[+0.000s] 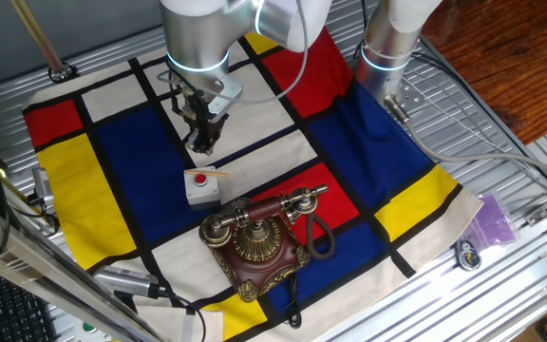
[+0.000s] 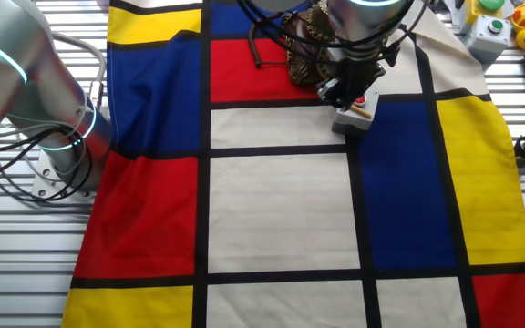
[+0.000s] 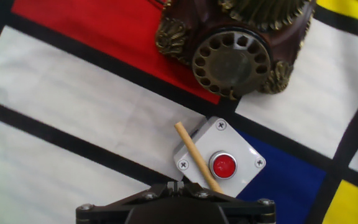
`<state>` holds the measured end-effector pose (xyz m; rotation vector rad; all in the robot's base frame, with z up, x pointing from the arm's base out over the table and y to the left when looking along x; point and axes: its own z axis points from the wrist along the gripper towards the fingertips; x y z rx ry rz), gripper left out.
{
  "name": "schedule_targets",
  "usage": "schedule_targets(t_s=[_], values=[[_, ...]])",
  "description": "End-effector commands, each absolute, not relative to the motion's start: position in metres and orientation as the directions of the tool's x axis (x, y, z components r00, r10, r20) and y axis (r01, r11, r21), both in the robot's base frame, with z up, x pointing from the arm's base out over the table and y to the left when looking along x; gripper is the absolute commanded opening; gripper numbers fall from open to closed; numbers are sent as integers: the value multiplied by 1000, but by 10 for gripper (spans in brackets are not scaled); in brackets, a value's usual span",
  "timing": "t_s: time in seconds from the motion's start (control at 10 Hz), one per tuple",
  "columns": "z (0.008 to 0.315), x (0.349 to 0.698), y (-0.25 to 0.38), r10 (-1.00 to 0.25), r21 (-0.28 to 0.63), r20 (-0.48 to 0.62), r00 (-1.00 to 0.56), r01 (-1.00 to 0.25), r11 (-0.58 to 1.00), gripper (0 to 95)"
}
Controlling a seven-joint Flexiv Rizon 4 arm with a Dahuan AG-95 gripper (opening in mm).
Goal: Dial a number on an old rotary phone
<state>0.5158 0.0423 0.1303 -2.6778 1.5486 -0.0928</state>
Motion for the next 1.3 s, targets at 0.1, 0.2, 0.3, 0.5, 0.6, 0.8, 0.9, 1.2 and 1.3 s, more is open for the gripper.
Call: schedule_targets(t_s=[0.1, 0.2, 0.3, 0.5, 0.6, 0.8, 0.9, 1.2, 1.3], values=[[131, 516, 43, -860, -66, 22, 510, -857, -511, 0], [130, 513, 49, -851, -70, 28, 524, -848, -525, 0], [129, 511, 53, -845, -74, 33, 533, -842, -534, 0], [124, 511, 62, -824, -81, 37, 566, -820, -567, 190], [121, 511, 66, -819, -83, 37, 572, -815, -573, 190], [118, 510, 70, -821, -89, 41, 569, -817, -570, 190], [117, 510, 71, -822, -90, 43, 568, -817, -570, 190], [115, 508, 73, -825, -91, 42, 564, -820, -565, 190], [115, 507, 73, -826, -92, 42, 562, -821, -563, 190]])
